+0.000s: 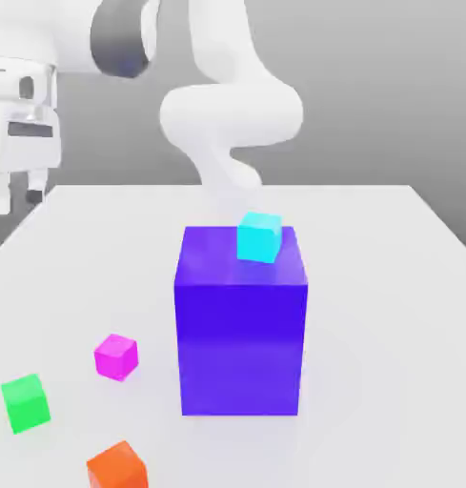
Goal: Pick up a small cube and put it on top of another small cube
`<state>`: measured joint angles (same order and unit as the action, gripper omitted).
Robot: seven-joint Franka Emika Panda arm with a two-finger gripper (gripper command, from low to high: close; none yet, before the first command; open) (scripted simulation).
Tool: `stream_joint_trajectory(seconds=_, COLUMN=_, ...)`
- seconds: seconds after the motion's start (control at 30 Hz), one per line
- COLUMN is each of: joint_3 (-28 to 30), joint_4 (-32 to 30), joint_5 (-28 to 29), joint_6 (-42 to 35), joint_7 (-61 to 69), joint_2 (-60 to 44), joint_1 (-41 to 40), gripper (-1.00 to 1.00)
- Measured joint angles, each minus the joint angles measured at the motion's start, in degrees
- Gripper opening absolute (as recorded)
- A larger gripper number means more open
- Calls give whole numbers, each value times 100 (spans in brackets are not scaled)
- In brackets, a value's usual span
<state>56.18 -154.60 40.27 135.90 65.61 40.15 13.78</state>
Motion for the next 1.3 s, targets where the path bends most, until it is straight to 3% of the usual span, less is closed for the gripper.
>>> stream_joint_trajectory(seconds=0.27, joint_3=1500, joint_4=-463, joint_5=815, joint_6=755, joint_7=2082, joint_2=-851, joint_1=1073, gripper=0)
stream_joint_trajectory(seconds=0.47, joint_3=3202, joint_4=-752, joint_5=1541, joint_6=1473, joint_7=3415, joint_2=-1542, joint_1=2680, gripper=0)
stream_joint_trajectory(seconds=0.53, joint_3=4105, joint_4=-728, joint_5=2066, joint_6=1612, joint_7=3442, joint_2=-1540, joint_1=3517, gripper=0)
stream_joint_trajectory(seconds=0.7, joint_3=6201, joint_4=-247, joint_5=3995, joint_6=1475, joint_7=2242, joint_2=-662, joint_1=5241, gripper=0)
stream_joint_trajectory(seconds=0.73, joint_3=6463, joint_4=-164, joint_5=4288, joint_6=1441, joint_7=2046, joint_2=-501, joint_1=5449, gripper=-100)
stream_joint_trajectory(seconds=0.97, joint_3=6504, joint_4=-149, joint_5=4362, joint_6=1409, joint_7=1997, joint_2=-459, joint_1=5477, gripper=-100)
stream_joint_trajectory(seconds=1.07, joint_3=5635, joint_4=-378, joint_5=3629, joint_6=1365, joint_7=2515, joint_2=-772, joint_1=4743, gripper=-100)
stream_joint_trajectory(seconds=1.17, joint_3=4343, joint_4=-613, joint_5=3000, joint_6=960, joint_7=2994, joint_2=-736, joint_1=3596, gripper=-100)
stream_joint_trajectory(seconds=1.3, joint_3=4005, joint_4=-48, joint_5=2533, joint_6=540, joint_7=3231, joint_2=-598, joint_1=3632, gripper=-100)
